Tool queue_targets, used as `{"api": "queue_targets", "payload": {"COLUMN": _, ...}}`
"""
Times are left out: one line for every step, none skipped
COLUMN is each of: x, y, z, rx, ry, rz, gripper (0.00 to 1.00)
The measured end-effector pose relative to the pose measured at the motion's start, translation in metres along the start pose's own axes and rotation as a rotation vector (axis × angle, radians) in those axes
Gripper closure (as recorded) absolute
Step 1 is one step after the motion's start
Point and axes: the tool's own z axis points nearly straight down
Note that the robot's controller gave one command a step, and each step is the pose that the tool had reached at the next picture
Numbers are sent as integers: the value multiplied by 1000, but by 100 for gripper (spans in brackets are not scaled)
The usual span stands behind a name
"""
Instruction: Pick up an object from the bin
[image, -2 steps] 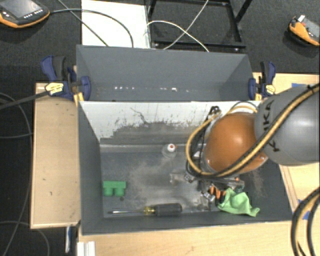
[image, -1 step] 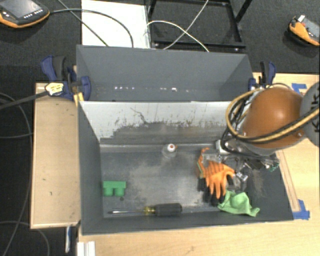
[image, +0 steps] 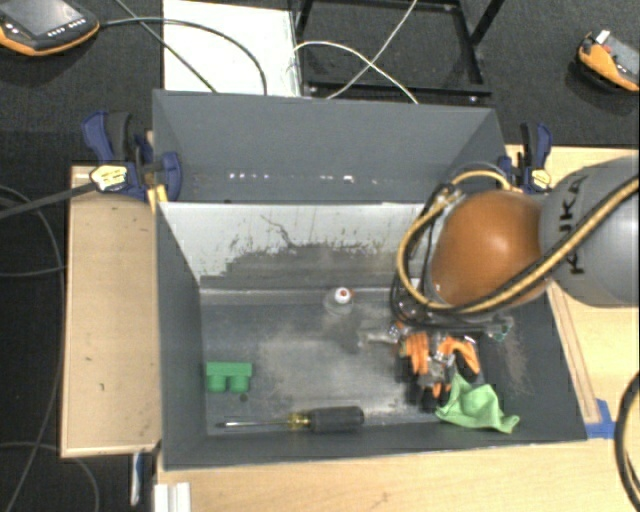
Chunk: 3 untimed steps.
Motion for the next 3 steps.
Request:
{"api": "queue_targets", "payload": {"x": 32, "y": -57, "z": 9, "rx": -1, "ry": -1, "rz": -76, "gripper": 0}}
{"api": "queue_targets", "payload": {"x": 6, "y": -39, "z": 20, "rx": 0, "ry": 0, "rz": -227, "gripper": 0}}
{"api": "queue_targets", "payload": {"x": 9, "y": 13, "z": 24, "rx": 2, "ry": -5, "rz": -102, "gripper": 0}}
